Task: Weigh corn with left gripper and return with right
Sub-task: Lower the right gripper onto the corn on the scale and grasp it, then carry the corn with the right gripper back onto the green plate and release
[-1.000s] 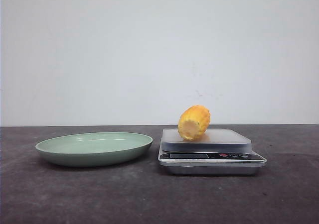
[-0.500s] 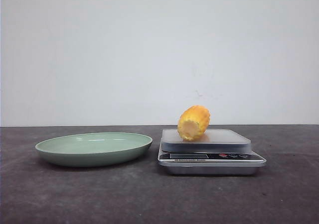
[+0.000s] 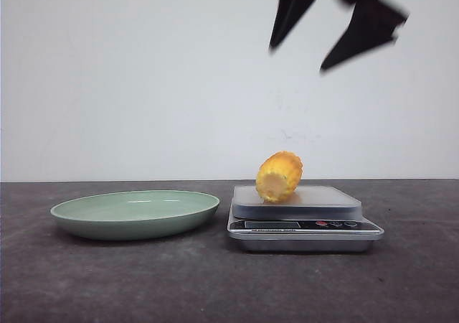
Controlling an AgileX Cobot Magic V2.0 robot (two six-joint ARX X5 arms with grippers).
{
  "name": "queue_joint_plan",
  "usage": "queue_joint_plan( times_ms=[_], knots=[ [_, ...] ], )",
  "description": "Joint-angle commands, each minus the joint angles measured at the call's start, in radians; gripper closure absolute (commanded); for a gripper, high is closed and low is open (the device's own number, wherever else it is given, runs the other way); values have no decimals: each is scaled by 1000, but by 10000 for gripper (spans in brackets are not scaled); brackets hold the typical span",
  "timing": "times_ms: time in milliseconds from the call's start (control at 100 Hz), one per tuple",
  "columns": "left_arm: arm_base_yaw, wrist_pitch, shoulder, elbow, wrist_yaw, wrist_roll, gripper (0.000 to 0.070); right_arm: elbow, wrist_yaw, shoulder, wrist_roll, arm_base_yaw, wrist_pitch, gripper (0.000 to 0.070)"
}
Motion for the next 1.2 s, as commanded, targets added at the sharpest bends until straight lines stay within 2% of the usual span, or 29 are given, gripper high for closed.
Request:
queue_joint_plan(
  times_ms=[0,470,510,560,640,680,840,1040,1190],
  knots=[
    [-1,11,5,10,-5,0,266,17,12,66,36,10,7,150],
    [-1,3,5,2,-2,0,266,17,47,332,98,34,60,166],
    [-1,2,5,2,-2,0,266,17,47,339,99,36,61,214],
    [-1,0,5,2,-2,0,266,17,49,344,102,39,62,323],
    [-1,0,5,2,-2,0,266,17,73,344,101,53,66,593],
    [-1,0,5,2,-2,0,266,17,93,343,101,61,70,700],
    [-1,0,5,2,-2,0,266,18,145,315,97,88,87,700],
    [-1,2,5,2,-2,0,266,38,146,194,82,164,127,700],
    [-1,3,5,2,-2,0,266,141,144,142,78,277,140,700]
  ],
)
